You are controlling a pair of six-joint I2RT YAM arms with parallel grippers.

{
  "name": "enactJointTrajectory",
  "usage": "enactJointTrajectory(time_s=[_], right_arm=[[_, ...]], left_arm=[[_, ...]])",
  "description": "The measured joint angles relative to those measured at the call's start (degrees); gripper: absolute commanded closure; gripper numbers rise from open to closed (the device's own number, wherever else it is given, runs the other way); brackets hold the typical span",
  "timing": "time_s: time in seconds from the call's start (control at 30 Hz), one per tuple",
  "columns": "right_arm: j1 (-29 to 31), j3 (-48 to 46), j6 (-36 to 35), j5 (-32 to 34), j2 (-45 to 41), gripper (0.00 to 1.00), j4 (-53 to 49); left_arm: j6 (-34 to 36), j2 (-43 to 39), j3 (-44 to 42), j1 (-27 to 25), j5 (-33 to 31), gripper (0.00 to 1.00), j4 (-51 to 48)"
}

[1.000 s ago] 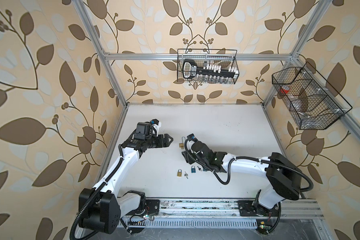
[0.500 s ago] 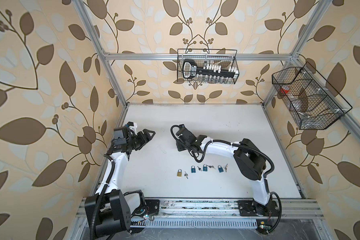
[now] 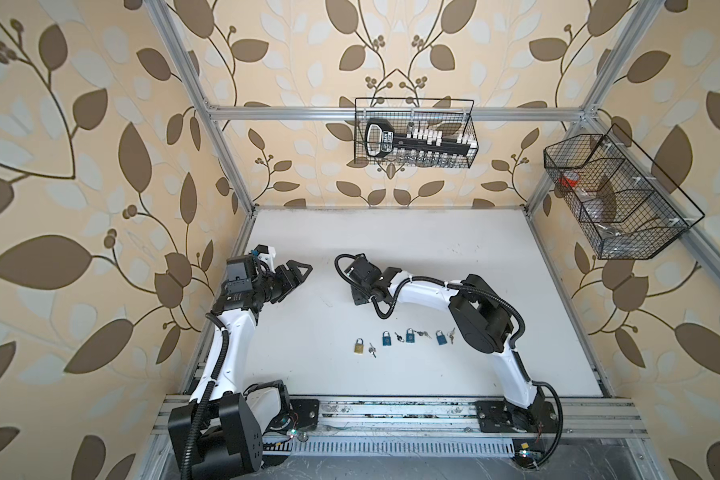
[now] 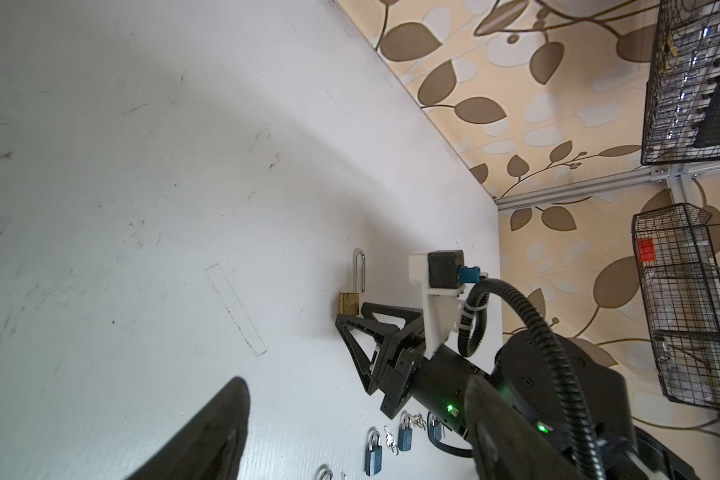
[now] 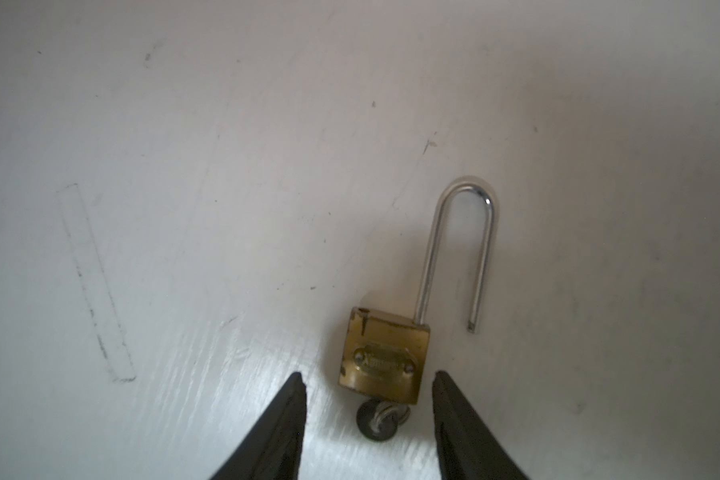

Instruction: Lock with the key

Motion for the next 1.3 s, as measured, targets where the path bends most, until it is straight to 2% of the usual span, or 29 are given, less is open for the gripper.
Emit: enactJointTrajectory(time_s=[0.57, 0.67, 0.87, 0.97, 1.03, 1.2, 1.3], right_arm=[[-1.1, 2.5, -2.3, 1.0, 2.4, 0.56, -0.7], [-1.2, 3.0, -3.0, 1.2, 2.7, 0.63, -0.8], [-1.5, 3.0, -2.8, 0.1, 2.7, 0.81, -0.9], [-2.2, 2.2, -3.1, -2.2, 1.9, 0.92, -0.3], [-3.2, -1.6, -3.3, -5.6, -0.8, 1.00, 1.5], [-9.1, -16.1, -5.3, -16.3, -16.0, 1.00, 8.9], [-15.0, -19.1, -7.2, -23.3, -25.3, 1.00, 14.4]], left_arm=[[1.3, -0.1, 1.0, 0.0, 0.5, 0.19, -2.8], [1.3, 0.0, 1.4, 0.0, 0.5, 0.19, -2.9], [1.4, -0.1, 1.5, 0.0, -0.2, 0.12, -2.8], [1.4, -0.4, 1.7, -0.1, -0.6, 0.02, -2.8], [1.1, -0.9, 2.1, -0.7, -1.0, 0.01, -2.5], [1.0, -4.8, 3.6, -5.6, -4.0, 0.01, 0.7], [0.8, -5.6, 6.9, -9.1, -4.9, 0.01, 4.1]])
